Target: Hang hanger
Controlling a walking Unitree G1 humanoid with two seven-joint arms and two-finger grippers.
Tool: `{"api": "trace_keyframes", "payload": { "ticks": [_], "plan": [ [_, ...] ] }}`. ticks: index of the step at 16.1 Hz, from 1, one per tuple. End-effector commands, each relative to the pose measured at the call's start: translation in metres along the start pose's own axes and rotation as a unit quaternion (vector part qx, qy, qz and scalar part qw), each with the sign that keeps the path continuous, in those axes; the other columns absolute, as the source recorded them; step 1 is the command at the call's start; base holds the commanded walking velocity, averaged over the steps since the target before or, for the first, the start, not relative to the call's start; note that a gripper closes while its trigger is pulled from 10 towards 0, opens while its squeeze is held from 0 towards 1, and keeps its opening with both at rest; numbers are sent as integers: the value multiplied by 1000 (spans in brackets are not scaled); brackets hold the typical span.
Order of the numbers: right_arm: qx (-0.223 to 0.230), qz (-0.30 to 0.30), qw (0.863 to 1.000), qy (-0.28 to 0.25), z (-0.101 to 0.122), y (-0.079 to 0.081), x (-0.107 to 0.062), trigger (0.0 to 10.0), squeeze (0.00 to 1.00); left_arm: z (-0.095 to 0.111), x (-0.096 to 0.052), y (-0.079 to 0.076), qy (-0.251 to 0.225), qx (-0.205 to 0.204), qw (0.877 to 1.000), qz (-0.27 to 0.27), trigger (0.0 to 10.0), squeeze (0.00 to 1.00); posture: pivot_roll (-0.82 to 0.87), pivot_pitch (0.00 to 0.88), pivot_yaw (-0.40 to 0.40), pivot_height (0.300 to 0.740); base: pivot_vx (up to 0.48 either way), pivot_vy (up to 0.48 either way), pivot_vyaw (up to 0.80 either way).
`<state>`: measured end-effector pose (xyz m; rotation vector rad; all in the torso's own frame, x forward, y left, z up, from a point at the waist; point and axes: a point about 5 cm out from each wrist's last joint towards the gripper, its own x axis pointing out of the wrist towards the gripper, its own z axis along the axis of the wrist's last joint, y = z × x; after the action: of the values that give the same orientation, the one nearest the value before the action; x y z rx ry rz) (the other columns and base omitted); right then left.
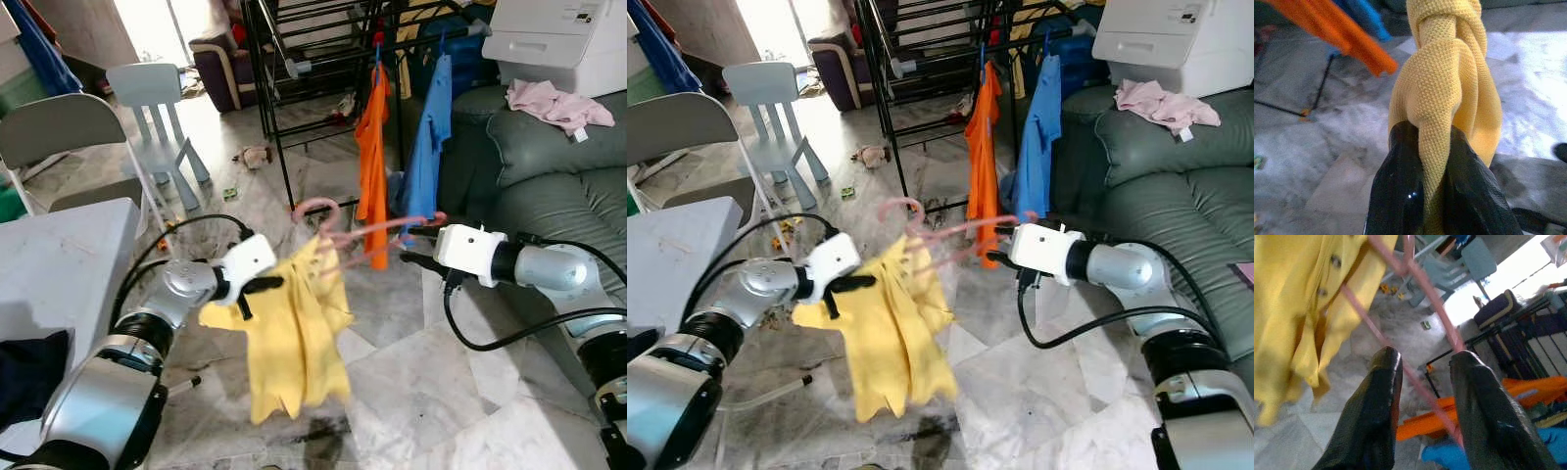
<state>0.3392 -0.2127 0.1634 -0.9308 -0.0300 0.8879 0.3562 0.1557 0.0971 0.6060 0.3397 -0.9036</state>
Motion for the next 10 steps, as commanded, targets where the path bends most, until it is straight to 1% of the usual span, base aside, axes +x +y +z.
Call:
{"api": "trace_keyframes", "payload": {
  "ticks": [1,2,3,4,5,6,7,8,9,10],
  "plan": [
    [3,-68,998,6,2,-18,-2,10000,1000,7,-10,18,-24,-2,998,54,0,0,-161,0,113,740,0,0,0],
    [30,-175,984,-10,4,-33,-5,10000,1000,9,-14,26,-34,-16,995,94,0,0,-157,0,113,740,0,0,0],
    [44,-219,974,-21,6,-37,-6,10000,1000,10,-17,30,-44,-25,993,107,0,0,-156,0,121,740,0,0,0],
    [54,-260,963,-36,8,-36,-6,10000,1000,14,-19,33,-69,-40,990,116,0,0,-155,0,127,740,0,0,0],
    [62,-277,958,-42,7,-32,-5,10000,1000,18,-20,34,-86,-47,988,118,0,0,-151,0,129,740,0,0,0],
    [95,-303,947,-49,4,-23,0,10000,1000,29,-20,36,-130,-53,984,111,0,0,-148,0,133,740,0,0,0],
    [127,-306,943,-45,1,-15,5,10000,1000,35,-21,36,-151,-50,982,104,0,0,-144,0,137,740,0,0,0],
    [181,-300,936,-37,-5,-1,17,10000,1000,43,-20,35,-186,-58,976,94,0,0,-137,0,140,740,0,0,0],
    [242,-267,933,-10,-10,20,35,10000,1000,50,-18,30,-213,-56,972,80,0,0,-128,0,142,740,0,0,0],
    [265,-245,932,-6,-10,29,42,10000,1000,52,-17,28,-222,-58,971,72,0,0,-126,0,143,740,0,0,0]
  ]
}}
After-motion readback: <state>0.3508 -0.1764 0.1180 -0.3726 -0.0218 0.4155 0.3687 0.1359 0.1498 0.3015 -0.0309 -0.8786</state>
